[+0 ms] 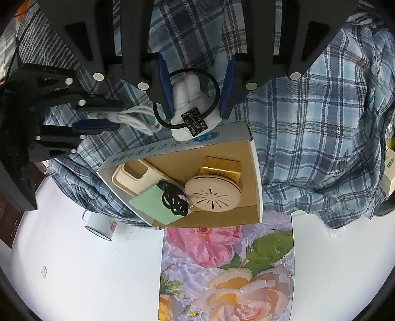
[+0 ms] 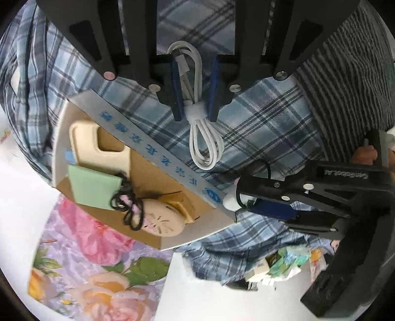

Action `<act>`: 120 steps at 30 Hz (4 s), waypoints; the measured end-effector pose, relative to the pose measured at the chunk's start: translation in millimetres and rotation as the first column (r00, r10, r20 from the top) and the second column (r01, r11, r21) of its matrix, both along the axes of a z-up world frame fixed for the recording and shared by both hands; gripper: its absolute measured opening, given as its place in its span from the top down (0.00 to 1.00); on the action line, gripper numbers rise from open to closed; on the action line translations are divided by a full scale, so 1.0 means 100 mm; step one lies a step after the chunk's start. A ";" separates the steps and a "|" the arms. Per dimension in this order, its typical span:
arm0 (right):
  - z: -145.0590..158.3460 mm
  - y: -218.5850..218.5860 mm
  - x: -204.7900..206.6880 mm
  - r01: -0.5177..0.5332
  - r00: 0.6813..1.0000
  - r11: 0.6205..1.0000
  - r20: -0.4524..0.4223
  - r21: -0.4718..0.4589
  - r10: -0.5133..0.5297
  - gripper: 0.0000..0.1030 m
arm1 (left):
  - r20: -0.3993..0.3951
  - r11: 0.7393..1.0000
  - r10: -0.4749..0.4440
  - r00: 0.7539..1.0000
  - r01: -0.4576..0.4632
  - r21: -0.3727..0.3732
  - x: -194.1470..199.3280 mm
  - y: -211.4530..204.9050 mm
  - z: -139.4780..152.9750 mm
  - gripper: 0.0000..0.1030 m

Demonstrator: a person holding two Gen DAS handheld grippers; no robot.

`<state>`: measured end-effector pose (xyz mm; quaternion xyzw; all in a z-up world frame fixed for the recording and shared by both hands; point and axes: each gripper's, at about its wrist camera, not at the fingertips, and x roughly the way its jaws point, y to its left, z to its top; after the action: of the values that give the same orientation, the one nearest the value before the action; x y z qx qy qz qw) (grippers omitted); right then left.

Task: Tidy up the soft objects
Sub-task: 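Lift the white earbud item with the left tool while the right tool lifts the white cable, then lower the earbud item and white cable into the box and open both tools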

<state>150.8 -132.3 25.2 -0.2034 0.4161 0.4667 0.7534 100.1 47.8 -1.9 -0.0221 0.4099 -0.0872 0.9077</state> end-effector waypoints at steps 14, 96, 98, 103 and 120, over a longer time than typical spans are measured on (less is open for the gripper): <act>0.46 -0.13 -0.18 0.068 0.987 0.989 0.139 0.129 -0.086 0.81 | 0.107 1.000 -0.001 0.994 -0.001 0.019 -0.14 -0.06 0.31 0.62; 1.43 -0.04 0.92 0.269 0.891 0.866 0.232 0.423 -0.390 0.81 | 0.310 0.999 0.008 0.951 -0.018 0.031 0.91 -0.15 1.22 0.62; 1.36 -0.03 0.94 0.275 0.897 0.868 0.216 0.413 -0.387 0.81 | 0.300 0.999 0.003 0.954 -0.015 0.037 0.93 -0.18 1.18 0.62; 1.14 -0.01 1.05 0.296 0.913 0.872 0.154 0.391 -0.379 0.81 | 0.264 0.998 -0.009 0.964 -0.006 0.056 1.01 -0.25 1.04 0.62; 0.47 0.07 1.33 0.364 0.928 0.880 -0.033 0.306 -0.372 0.81 | 0.082 0.998 -0.007 0.997 0.002 0.070 1.36 -0.21 0.42 0.62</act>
<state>283.6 -125.5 72.2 -0.0075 0.3598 0.3714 0.8559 236.2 26.4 39.7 0.0142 0.3748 -0.0756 0.9239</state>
